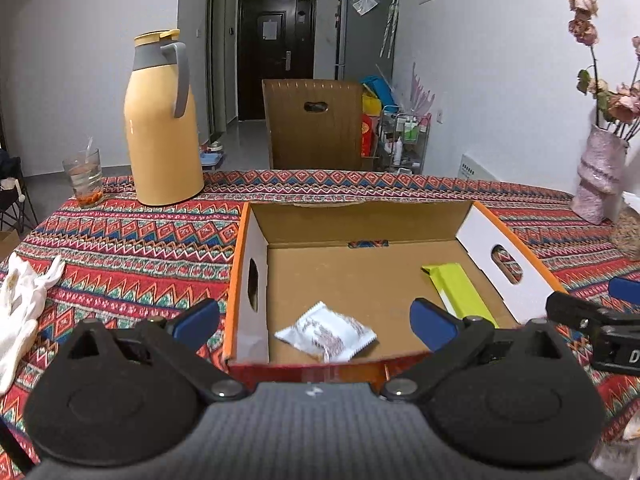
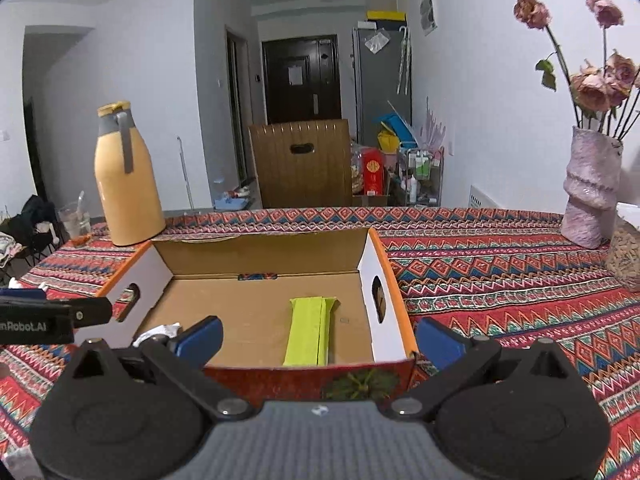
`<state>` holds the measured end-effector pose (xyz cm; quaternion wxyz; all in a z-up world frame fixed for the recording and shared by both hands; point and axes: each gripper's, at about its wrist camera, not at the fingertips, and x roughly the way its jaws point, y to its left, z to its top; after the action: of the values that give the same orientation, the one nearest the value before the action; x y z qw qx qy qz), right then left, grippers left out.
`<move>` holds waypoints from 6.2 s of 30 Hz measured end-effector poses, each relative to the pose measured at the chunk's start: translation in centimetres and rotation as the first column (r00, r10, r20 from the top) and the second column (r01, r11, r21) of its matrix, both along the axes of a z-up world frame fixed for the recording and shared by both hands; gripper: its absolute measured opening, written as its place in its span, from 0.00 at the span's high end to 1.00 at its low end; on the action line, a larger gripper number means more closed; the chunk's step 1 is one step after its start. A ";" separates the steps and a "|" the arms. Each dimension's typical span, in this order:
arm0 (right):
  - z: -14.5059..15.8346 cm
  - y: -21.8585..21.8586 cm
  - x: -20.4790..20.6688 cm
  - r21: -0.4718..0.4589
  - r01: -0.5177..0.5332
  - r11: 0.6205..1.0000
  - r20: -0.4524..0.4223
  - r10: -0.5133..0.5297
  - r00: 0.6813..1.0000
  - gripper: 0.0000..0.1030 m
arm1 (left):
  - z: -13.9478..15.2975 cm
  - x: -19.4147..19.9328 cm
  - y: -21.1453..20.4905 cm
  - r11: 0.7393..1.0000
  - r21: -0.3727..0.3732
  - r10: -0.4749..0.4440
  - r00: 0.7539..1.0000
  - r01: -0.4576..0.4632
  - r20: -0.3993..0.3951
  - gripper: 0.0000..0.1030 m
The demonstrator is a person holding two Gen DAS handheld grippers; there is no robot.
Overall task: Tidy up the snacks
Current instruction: 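Grasp a white wrapper with the right gripper while the left grasps another, then carry both white wrappers into the orange box and release them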
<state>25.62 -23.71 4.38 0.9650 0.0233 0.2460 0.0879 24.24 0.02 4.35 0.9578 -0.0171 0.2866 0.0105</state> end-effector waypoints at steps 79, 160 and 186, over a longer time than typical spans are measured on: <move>-6.5 -6.3 -12.3 0.067 0.186 0.980 0.015 -0.187 0.982 0.85 | -6.5 -10.5 5.2 0.999 0.016 0.034 0.995 -0.033 -0.091 0.00; 1.3 1.2 -1.9 0.022 -0.020 1.000 0.172 0.016 0.985 0.84 | 2.0 -2.5 2.1 0.999 -0.034 0.040 0.991 -0.035 0.131 0.47; -3.5 3.9 6.5 0.025 -0.057 0.998 0.064 0.055 0.996 0.81 | -2.0 5.7 2.4 0.995 -0.050 0.085 0.994 -0.082 0.066 0.43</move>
<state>32.15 -19.85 0.88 0.9691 0.0266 0.2147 0.1189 29.97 2.43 2.39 0.9651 -0.0518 0.2532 0.0431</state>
